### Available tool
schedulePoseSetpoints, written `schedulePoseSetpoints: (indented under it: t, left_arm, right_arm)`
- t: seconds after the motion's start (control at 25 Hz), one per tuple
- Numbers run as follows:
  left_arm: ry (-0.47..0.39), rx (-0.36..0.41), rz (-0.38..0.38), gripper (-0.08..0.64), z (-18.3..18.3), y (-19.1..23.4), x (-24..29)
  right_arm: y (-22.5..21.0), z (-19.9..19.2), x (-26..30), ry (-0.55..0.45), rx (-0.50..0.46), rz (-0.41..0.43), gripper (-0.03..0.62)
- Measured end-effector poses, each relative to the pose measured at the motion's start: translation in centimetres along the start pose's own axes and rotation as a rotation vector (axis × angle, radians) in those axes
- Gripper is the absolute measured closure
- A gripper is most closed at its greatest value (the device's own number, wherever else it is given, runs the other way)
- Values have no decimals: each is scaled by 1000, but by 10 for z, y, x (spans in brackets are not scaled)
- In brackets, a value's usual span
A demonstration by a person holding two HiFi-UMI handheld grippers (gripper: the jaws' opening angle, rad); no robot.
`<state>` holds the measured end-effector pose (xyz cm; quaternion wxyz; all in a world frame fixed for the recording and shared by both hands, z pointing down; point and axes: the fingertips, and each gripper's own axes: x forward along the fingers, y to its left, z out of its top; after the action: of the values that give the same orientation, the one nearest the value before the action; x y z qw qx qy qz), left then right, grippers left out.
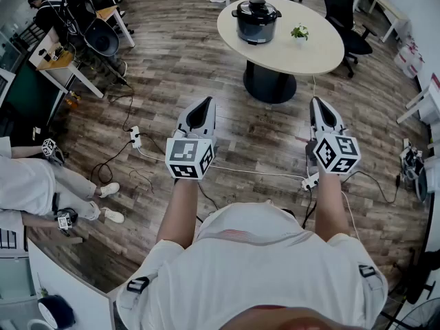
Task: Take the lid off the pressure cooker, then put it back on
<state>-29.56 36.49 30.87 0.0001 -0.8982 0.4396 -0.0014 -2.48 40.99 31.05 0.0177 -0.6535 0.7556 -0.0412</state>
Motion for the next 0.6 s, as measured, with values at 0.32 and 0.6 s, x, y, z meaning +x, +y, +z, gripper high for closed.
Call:
schedulePoseSetpoints:
  t: [0.32, 0.6]
  left_arm:
    - [2, -1, 9, 555, 2, -1, -3]
    - [16, -10, 17, 555, -3, -5, -2]
  right_arm:
    - [1, -1, 1, 4, -2, 7, 595]
    - [-5, -3, -1, 13, -19, 3, 595]
